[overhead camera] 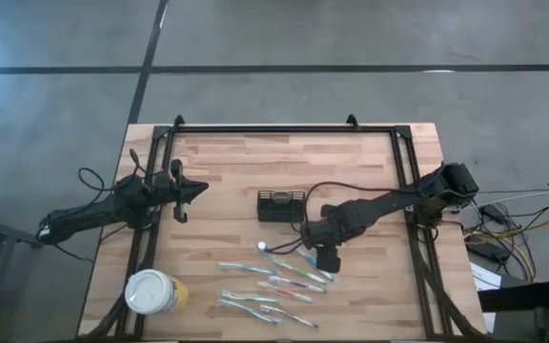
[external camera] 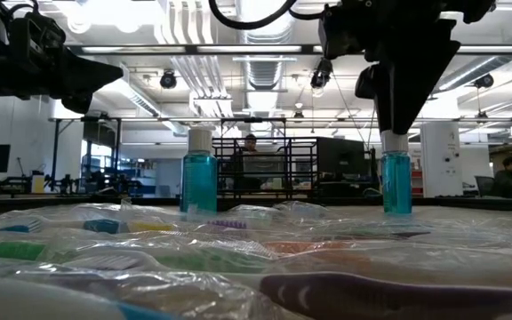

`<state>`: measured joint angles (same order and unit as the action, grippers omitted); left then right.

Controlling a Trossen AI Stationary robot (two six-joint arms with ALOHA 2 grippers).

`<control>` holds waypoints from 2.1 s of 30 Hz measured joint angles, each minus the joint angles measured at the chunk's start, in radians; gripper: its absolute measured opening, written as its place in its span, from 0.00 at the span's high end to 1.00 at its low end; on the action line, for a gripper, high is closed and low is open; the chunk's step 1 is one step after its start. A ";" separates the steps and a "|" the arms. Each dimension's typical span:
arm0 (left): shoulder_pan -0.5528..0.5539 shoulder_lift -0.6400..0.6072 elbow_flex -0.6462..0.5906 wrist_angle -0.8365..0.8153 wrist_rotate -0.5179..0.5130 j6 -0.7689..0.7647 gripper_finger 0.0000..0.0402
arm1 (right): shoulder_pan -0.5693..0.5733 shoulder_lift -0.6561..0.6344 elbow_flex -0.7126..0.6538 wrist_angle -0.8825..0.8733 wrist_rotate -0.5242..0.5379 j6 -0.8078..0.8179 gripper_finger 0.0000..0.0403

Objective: Pick & Place toothbrushing station
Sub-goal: Put the right mouthwash into the wire organizer

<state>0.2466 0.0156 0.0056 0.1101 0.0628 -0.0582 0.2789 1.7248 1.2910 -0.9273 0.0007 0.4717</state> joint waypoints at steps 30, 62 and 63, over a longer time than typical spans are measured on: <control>0.000 0.000 0.000 0.000 0.000 -0.001 0.94 | 0.000 -0.001 -0.004 0.050 0.031 -0.092 0.79; 0.000 0.000 0.000 -0.016 -0.002 0.021 0.94 | -0.351 -0.016 0.473 -0.138 0.121 -0.889 0.79; 0.000 0.000 0.000 -0.017 -0.003 0.025 0.94 | -0.356 -0.003 0.493 -0.138 0.105 -0.931 0.79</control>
<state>0.2466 0.0155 0.0056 0.0930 0.0601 -0.0330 -0.0770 1.7223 1.7844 -1.0657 0.1060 -0.4595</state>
